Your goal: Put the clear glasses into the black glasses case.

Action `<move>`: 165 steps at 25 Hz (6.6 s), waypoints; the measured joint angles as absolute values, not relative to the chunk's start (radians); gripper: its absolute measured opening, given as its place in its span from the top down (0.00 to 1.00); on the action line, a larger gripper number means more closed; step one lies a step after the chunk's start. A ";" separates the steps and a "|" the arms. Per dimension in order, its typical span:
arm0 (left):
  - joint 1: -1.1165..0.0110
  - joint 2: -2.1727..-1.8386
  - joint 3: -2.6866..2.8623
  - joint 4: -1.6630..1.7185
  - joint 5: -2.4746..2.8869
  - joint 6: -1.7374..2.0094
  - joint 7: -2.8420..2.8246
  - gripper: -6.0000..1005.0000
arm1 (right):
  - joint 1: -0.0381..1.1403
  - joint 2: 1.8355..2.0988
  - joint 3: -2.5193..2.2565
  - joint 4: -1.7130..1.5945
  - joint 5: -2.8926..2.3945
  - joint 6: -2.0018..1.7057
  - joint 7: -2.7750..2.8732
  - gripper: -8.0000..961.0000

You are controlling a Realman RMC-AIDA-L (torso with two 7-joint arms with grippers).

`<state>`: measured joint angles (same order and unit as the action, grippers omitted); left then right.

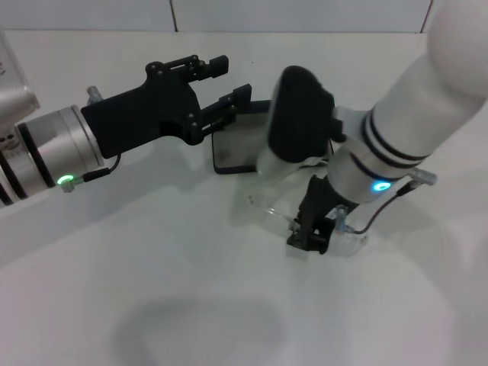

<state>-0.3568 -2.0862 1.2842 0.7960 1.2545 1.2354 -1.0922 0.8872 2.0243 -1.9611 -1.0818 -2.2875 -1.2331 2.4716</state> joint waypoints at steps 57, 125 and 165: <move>-0.603 -2.086 1.317 0.451 1.333 1.652 -1.203 0.48 | 0.355 2.020 -1.377 -0.860 -1.459 -1.653 0.610 0.86; -0.504 -2.098 1.291 0.435 1.141 1.679 -0.912 0.48 | 0.596 2.005 -1.339 -0.535 -1.391 -1.803 1.088 0.82; -0.382 -2.086 0.957 0.434 1.112 1.638 -0.856 0.47 | 0.436 2.000 -1.306 -0.877 -1.447 -1.483 1.160 0.78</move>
<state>-0.3816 -2.0857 0.9572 0.4340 1.1119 1.6385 -0.8562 0.4355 2.0000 -1.3061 -0.8773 -1.4470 -1.4829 1.1598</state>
